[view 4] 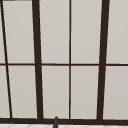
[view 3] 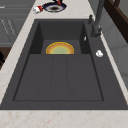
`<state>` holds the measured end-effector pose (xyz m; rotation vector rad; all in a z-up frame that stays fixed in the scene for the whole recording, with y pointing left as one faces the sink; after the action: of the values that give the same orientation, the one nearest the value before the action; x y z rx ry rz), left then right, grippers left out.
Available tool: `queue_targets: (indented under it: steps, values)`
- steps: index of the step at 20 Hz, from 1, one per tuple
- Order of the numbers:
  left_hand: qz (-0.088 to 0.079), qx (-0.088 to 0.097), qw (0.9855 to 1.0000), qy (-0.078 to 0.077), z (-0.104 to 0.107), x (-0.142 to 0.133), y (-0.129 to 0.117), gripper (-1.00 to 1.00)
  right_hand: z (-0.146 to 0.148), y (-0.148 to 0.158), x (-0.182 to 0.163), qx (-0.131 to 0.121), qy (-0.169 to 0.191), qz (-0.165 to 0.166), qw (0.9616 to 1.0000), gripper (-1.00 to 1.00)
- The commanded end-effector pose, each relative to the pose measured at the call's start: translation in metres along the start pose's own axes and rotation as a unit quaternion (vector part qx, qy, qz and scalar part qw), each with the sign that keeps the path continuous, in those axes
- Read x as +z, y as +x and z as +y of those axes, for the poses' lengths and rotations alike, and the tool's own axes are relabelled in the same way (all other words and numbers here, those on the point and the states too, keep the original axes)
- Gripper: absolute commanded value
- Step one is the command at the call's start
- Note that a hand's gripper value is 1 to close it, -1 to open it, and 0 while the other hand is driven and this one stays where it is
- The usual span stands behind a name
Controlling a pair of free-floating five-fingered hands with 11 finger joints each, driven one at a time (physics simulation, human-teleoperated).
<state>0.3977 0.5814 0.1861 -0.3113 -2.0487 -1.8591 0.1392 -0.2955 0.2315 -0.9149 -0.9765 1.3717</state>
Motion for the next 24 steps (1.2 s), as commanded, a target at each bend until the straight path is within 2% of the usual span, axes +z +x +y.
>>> queue_targets:
  steps: [1,7,8,10,12,14,15,16,17,18,19,20,22,24]
  values:
    - [0.0,-0.002,1.0,0.0,-0.028,0.034,-0.008,1.0,0.0,0.0,0.0,0.0,0.0,0.0,1.0,0.0]
    - [0.0,0.0,1.0,0.0,-0.07,0.086,-0.026,1.0,0.0,0.0,0.0,0.0,0.0,0.0,1.0,0.0]
    - [-0.003,-0.002,1.0,0.008,-0.075,0.094,-0.031,1.0,0.0,0.0,0.0,0.0,0.0,0.0,1.0,0.0]
    - [-0.022,-0.004,0.9983,0.054,-0.078,0.103,-0.035,1.0,0.0,0.0,0.0,0.0,0.0,0.0,1.0,0.0]
    - [-0.039,-0.006,0.9947,0.094,-0.081,0.101,-0.04,1.0,0.0,0.0,0.0,0.0,0.0,0.0,1.0,0.0]
    - [-0.041,-0.008,0.9924,0.116,-0.082,0.097,-0.043,1.0,0.0,0.0,0.0,0.0,0.0,0.0,1.0,0.0]
    - [-0.053,-0.021,0.991,0.121,-0.083,0.099,-0.04,-1.0,0.0,0.0,0.0,0.0,0.0,0.0,1.0,0.0]
    - [-0.051,-0.004,0.9876,0.149,-0.057,0.102,-0.023,1.0,0.0,0.0,0.0,0.0,0.0,0.0,1.0,0.0]
    - [-0.058,-0.028,0.9884,0.138,-0.049,0.103,-0.018,-1.0,0.0,0.0,0.0,0.0,0.0,0.0,1.0,0.0]
    - [-0.045,-0.044,0.9881,0.14,-0.042,0.103,-0.014,-1.0,0.0,0.0,0.0,0.0,0.0,0.0,1.0,0.0]
    - [-0.044,-0.046,0.9884,0.138,-0.037,0.101,-0.014,-1.0,0.0,0.0,0.0,0.0,0.0,0.0,1.0,0.0]
    - [-0.045,-0.045,0.9887,0.136,-0.027,0.101,-0.01,-1.0,0.0,0.0,0.0,0.0,0.0,0.0,1.0,0.0]
    - [-0.042,-0.025,0.9908,0.126,-0.011,0.1,-0.005,-1.0,0.0,0.0,0.0,0.0,0.0,0.0,1.0,0.0]
    - [-0.041,-0.018,0.9914,0.123,-0.001,0.097,0.001,-1.0,0.0,0.0,0.0,0.0,0.0,0.0,1.0,0.0]
